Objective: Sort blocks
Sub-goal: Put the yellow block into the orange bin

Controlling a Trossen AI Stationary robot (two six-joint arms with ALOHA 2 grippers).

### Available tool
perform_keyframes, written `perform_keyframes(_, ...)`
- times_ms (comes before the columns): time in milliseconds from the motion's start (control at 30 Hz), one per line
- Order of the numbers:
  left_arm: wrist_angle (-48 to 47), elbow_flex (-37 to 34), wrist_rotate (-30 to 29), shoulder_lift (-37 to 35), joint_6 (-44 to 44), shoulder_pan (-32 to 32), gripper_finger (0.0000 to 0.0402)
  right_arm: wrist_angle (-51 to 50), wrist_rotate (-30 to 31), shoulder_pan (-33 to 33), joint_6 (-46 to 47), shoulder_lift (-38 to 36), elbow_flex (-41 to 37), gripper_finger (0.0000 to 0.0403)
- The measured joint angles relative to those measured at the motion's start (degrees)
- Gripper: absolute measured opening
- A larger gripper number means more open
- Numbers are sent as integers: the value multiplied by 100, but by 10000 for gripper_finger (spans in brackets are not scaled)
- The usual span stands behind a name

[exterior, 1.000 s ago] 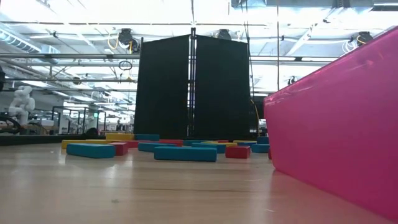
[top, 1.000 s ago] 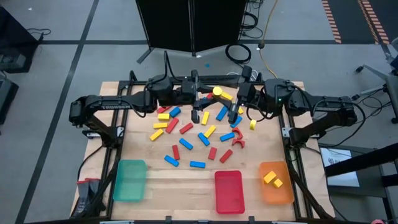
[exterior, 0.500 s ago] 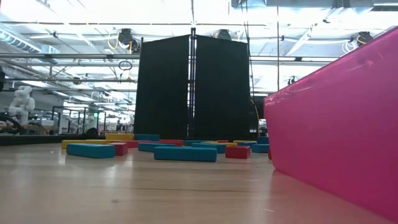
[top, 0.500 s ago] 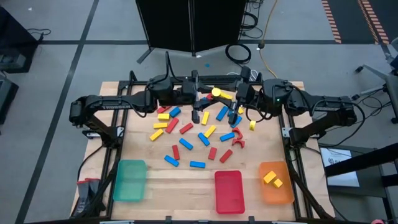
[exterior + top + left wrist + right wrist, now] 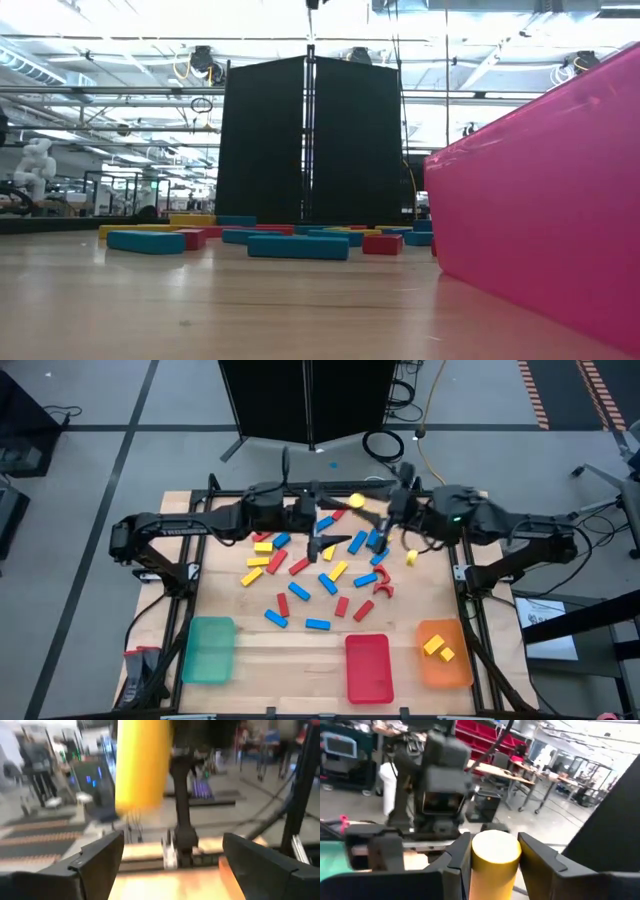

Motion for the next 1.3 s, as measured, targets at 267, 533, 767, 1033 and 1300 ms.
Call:
perform_keyframes(267,-1755,-6,-7,-755,75,339,347,-2626,396,598,2091,-1095,2,113)
perform_keyframes(533,-2400,-1180,-340,-2611,-313,612,309,-4700,1912,2998,5095,-1601,-422,113)
perform_keyframes(767,-1962,-2850,-1257,-4329,-1539,564,299,-5041,2343,4543,8145,-1601,-1940,113)
perform_keyframes(1033,-1794,-3178,-1670,-4704,-1745,529,299,-4509,1161,5782,11435,-1107,-3258,113)
perform_keyframes(1300,-2017,-3178,-1667,-4096,-1638,529,299,-4446,-820,6459,12877,-137,-3351,113)
